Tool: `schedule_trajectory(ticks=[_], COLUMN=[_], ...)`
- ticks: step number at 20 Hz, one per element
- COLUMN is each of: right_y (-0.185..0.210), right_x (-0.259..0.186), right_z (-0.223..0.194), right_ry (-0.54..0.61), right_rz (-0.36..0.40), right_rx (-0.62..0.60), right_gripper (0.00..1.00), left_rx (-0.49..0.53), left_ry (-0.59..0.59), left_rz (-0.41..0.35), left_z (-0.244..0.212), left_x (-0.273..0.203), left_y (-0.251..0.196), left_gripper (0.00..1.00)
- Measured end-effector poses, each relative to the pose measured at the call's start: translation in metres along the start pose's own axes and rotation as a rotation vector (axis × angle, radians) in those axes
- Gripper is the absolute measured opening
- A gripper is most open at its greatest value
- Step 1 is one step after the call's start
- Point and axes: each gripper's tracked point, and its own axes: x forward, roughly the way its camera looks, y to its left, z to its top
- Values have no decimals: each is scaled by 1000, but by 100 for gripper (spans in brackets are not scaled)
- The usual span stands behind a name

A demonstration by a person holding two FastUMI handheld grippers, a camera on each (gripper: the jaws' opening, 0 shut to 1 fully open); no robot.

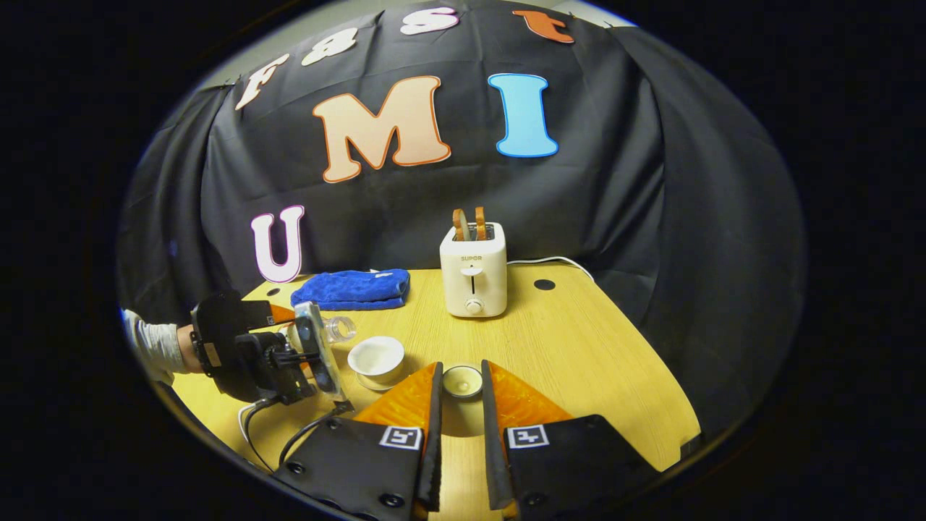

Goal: Open the teacup lid with one hand, grasp the water bottle and pour water into the teacup with the other hand; after pouring, place the water bottle on the coaster and then close the teacup lid.

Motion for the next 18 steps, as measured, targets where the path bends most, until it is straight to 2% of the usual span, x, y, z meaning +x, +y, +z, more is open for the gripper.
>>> schedule_trajectory(ticks=[9, 18], right_y=[-2, -5], right_x=[3, 6], right_z=[-6, -11], right_ry=[8, 10], right_rz=[15, 17], right_rx=[15, 25], right_gripper=[29, 29], left_rx=[174, 327], left_ry=[54, 91], left_rz=[-43, -38], left_z=[-8, -7], left_x=[4, 0], left_y=[-2, 11], left_gripper=[70, 70])
